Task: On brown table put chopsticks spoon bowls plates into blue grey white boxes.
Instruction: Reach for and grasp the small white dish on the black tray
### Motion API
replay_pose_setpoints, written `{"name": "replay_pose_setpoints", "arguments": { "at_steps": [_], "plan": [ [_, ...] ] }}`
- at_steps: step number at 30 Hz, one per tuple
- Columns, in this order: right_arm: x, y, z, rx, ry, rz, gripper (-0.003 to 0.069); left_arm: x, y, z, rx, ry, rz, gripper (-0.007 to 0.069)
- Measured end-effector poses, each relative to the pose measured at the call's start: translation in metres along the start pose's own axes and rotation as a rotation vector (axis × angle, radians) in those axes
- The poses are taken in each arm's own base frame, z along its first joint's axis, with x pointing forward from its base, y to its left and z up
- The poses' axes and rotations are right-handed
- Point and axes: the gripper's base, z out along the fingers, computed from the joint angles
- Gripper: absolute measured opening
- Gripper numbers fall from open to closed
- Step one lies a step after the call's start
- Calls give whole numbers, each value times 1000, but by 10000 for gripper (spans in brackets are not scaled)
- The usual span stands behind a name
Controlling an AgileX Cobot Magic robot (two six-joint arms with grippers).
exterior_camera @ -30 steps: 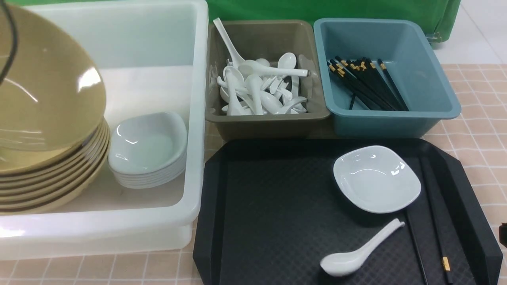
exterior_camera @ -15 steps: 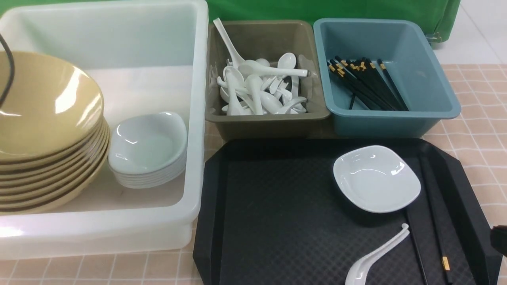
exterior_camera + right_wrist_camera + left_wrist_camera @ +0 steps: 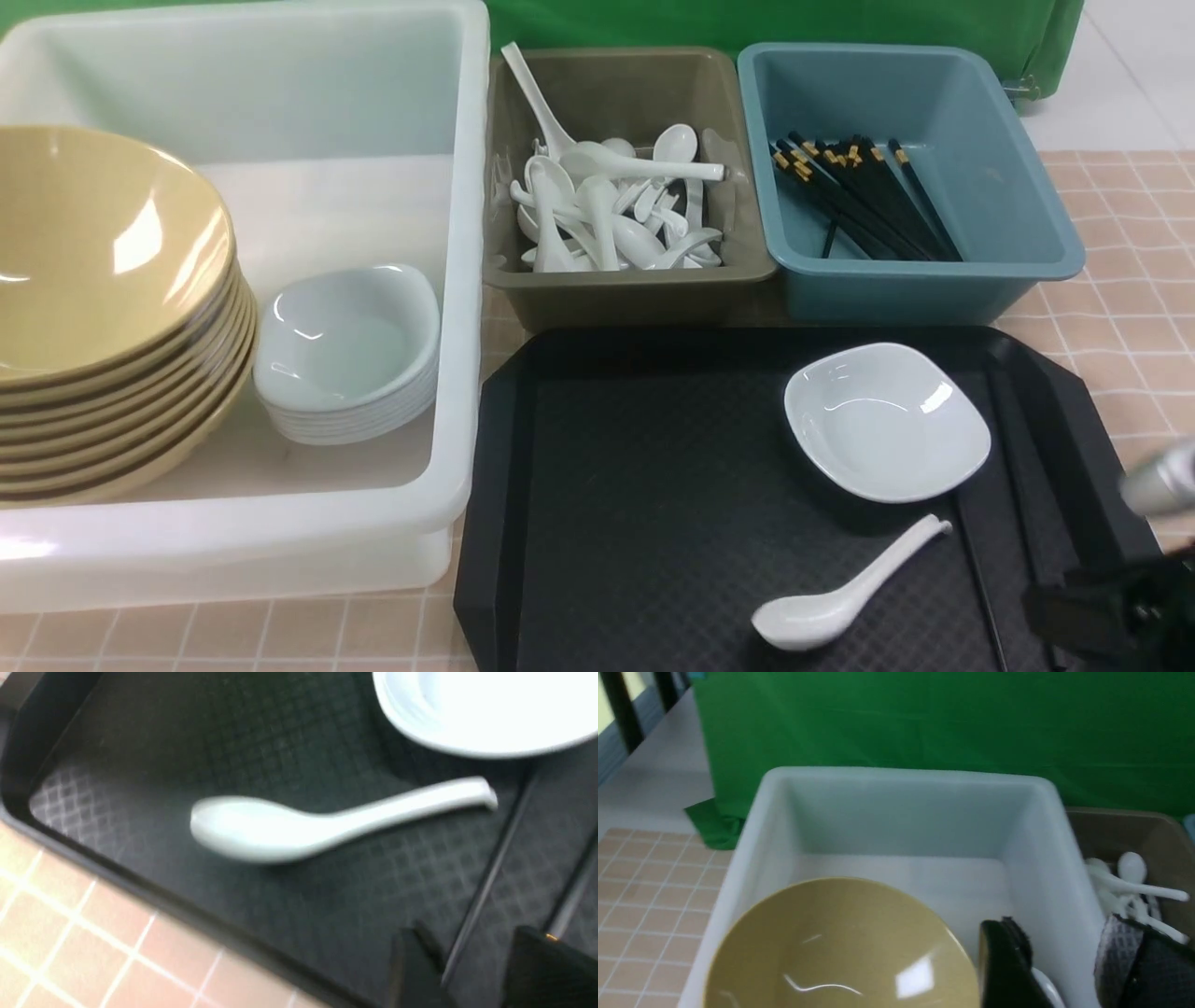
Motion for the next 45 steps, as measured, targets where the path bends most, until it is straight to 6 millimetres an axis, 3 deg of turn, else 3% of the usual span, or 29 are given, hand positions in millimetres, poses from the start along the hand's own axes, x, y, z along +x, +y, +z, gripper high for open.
{"name": "replay_pose_setpoints", "arguments": {
  "at_steps": [1,2,3,5,6,7,8,9,10,12,18,22,26,31,33,36,42,45],
  "plan": [
    [-2,0,1,0,2,0,378,2,-1,-1,6,-4,5,194],
    [-13,-2,5,1,11,3,407,12,-7,-8,37,-23,26,140],
    [-29,-5,12,6,17,7,451,27,-12,-15,69,-42,56,71],
    [-51,-12,27,26,22,-3,499,60,-17,-27,108,-58,107,15],
    [-56,-12,27,33,13,-11,502,60,-17,-27,111,-60,109,13],
    [-71,-18,37,56,17,-37,515,86,-16,-29,113,-32,134,1],
    [-72,-19,41,59,28,-39,517,92,-16,-32,108,-35,144,1],
    [-90,-27,55,94,33,-84,523,122,-13,-33,98,-3,167,1],
    [-91,-28,57,101,36,-96,523,125,-13,-33,96,-1,168,1],
    [-108,-41,81,136,72,-130,525,161,-10,-34,91,27,172,1],
    [-123,-68,126,162,154,-35,527,205,-8,-34,82,-37,163,1],
    [-118,-71,143,141,241,-6,509,215,-7,-31,79,-106,139,1],
    [-112,-70,148,126,298,4,414,217,-6,-29,64,-186,138,1],
    [-118,-65,133,119,282,-1,111,215,-5,-30,59,-220,138,1],
    [-121,-64,129,120,269,-3,62,215,-5,-30,59,-222,138,1],
    [-127,-61,117,120,240,-11,37,215,-5,-30,59,-222,138,1],
    [-129,-60,115,122,225,-14,39,215,-5,-30,59,-222,138,1],
    [-127,-62,121,124,235,-8,97,215,-5,-30,59,-222,138,1]
  ]
}}
